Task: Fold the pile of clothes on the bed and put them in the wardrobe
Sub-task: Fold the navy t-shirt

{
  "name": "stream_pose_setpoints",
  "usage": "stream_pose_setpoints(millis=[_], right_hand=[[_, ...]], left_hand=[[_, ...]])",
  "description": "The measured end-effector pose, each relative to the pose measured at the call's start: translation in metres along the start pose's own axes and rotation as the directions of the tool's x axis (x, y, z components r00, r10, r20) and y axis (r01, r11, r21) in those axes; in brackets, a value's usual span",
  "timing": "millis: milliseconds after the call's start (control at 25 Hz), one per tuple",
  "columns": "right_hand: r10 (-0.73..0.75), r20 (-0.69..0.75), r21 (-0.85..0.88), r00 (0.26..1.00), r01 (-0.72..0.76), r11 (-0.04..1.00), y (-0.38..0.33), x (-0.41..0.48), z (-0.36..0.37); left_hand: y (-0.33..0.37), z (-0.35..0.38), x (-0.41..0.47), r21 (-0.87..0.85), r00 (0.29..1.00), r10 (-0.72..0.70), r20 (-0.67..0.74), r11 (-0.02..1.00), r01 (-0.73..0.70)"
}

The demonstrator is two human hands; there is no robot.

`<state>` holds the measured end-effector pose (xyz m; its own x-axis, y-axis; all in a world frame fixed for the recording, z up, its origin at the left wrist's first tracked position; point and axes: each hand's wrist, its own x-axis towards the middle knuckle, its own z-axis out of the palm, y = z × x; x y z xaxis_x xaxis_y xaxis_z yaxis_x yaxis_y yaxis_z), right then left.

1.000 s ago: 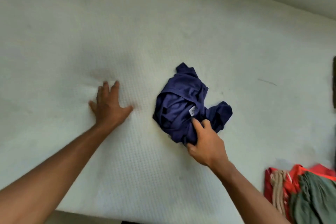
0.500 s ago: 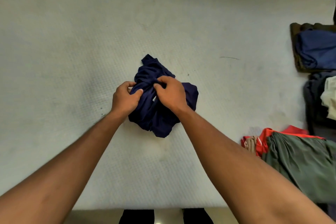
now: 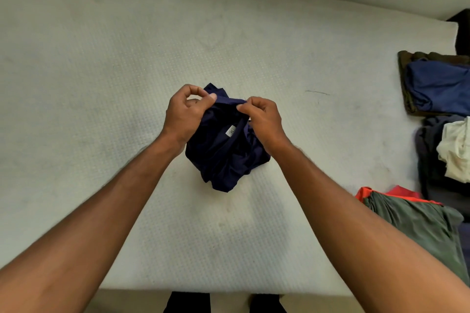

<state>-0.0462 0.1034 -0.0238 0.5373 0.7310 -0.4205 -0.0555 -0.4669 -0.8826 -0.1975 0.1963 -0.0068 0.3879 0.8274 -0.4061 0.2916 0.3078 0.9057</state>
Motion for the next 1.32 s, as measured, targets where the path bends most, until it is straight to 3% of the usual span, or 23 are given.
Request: stream_pose_setpoints(millis=[120, 240, 360, 480, 560, 640, 760, 880, 920, 960, 1040, 1080, 1120, 1200, 1320], right_hand=[[0.027, 0.0, 0.063, 1.0, -0.027, 0.998, -0.018, 0.013, 0.009], [0.045, -0.131, 0.073, 0.99, -0.035, 0.997, -0.036, 0.029, 0.009], [0.015, -0.241, 0.025, 0.97, -0.009, 1.0, -0.044, 0.042, -0.004], [-0.034, -0.321, -0.022, 0.947, 0.029, 0.999, -0.052, 0.044, -0.023], [-0.102, -0.357, -0.093, 0.928, 0.074, 0.993, -0.06, 0.043, -0.035], [-0.138, -0.362, -0.124, 0.922, 0.1, 0.987, -0.07, 0.04, -0.048], [-0.2, -0.366, -0.154, 0.909, 0.153, 0.976, -0.082, 0.032, -0.072], [-0.298, -0.311, -0.247, 0.903, 0.226, 0.942, -0.083, 0.021, -0.101], [-0.325, -0.282, -0.317, 0.903, 0.232, 0.92, -0.08, 0.018, -0.11], [-0.344, -0.258, -0.402, 0.903, 0.223, 0.888, -0.074, 0.015, -0.118], [-0.361, -0.222, -0.544, 0.906, 0.192, 0.817, -0.059, 0.008, -0.135], [-0.359, -0.205, -0.582, 0.911, 0.181, 0.793, -0.051, 0.003, -0.143], [-0.362, -0.175, -0.611, 0.915, 0.188, 0.769, -0.043, -0.002, -0.151], [-0.39, -0.033, -0.668, 0.92, 0.27, 0.693, -0.027, -0.016, -0.161], [-0.391, 0.235, -0.75, 0.89, 0.422, 0.51, -0.013, -0.036, -0.161]], left_hand=[[-0.007, 0.0, -0.004, 0.177, 0.994, -0.027, 0.103, 0.984, 0.009], [-0.032, -0.012, -0.016, 0.451, 0.984, -0.054, 0.168, 0.892, -0.028], [-0.042, -0.021, -0.025, 0.535, 0.979, -0.025, 0.201, 0.84, -0.089], [-0.027, -0.02, -0.026, 0.6, 0.992, 0.09, 0.089, 0.79, -0.125], [-0.013, -0.018, -0.02, 0.541, 0.981, 0.148, -0.127, 0.839, -0.057], [0.004, -0.014, -0.013, 0.363, 0.958, 0.11, -0.265, 0.932, -0.006], [0.025, 0.001, -0.01, 0.074, 0.972, -0.005, -0.234, 0.997, 0.023], [0.041, 0.012, -0.014, -0.168, 0.987, -0.028, -0.161, 0.986, 0.0], [0.042, 0.011, -0.015, -0.084, 0.992, 0.041, -0.115, 0.995, -0.051], [0.039, 0.007, -0.015, 0.128, 0.991, 0.133, -0.022, 0.983, -0.129], [0.03, -0.005, -0.013, 0.602, 0.957, 0.166, 0.238, 0.748, -0.279], [0.025, -0.013, -0.014, 0.721, 0.938, 0.128, 0.322, 0.609, -0.33], [0.023, -0.02, -0.015, 0.769, 0.929, 0.106, 0.353, 0.533, -0.353], [0.019, -0.037, -0.014, 0.773, 0.947, 0.176, 0.269, 0.548, -0.322], [0.02, -0.055, -0.01, 0.701, 0.949, 0.312, -0.033, 0.684, -0.2]])
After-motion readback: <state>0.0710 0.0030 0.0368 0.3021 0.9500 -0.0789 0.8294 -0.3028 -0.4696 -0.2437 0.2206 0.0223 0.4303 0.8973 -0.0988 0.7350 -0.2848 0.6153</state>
